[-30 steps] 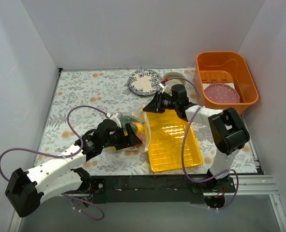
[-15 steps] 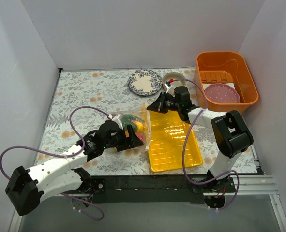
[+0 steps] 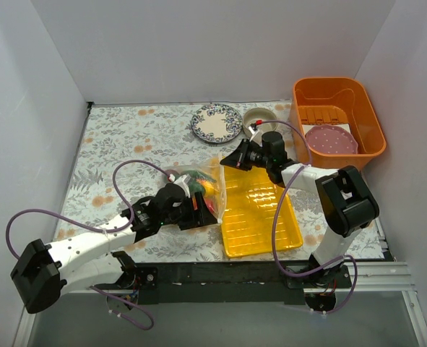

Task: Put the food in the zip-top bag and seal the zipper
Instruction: Adjust the zipper food storage bag at the center of the board.

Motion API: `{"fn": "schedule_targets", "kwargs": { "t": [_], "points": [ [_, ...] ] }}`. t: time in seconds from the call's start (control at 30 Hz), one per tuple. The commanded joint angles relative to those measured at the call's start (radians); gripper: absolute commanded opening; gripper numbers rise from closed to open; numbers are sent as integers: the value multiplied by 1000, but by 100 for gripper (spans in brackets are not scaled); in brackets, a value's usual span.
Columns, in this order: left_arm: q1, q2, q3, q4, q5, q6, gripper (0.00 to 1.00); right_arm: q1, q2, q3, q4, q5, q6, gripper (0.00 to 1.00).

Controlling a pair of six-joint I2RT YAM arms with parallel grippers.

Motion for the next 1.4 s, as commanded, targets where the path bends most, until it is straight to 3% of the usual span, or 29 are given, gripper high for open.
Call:
{"fn": "schedule_targets", "kwargs": {
  "t": [0.0, 0.17, 0.27, 0.6, 0.97, 1.2, 1.37],
  "points": [
    [-22, 32, 18, 7, -66, -11, 59, -8, -53, -7, 59, 11, 5, 1],
    [-23, 55, 35, 5, -124, -53, 59, -10, -57, -8, 62, 0, 14, 1],
    [-23, 31, 15, 14, -175, -119, 65, -10, -62, -8, 62, -4, 16, 1],
    [-25, 9, -88, 227, -177, -316, 64, -10, -97, -30, 33, 2, 14, 1],
    [-25, -115, -211, 194, -175, -477, 63, -10, -145, -39, -9, 32, -9, 1],
    [-29, -27, -243, 361, -193, -506, 61, -10, -145, -54, -1, 28, -6, 1],
    [-49, 60, -249, 444, -192, -520, 54, -11, -148, -54, -10, 25, -12, 1]
  ]
}}
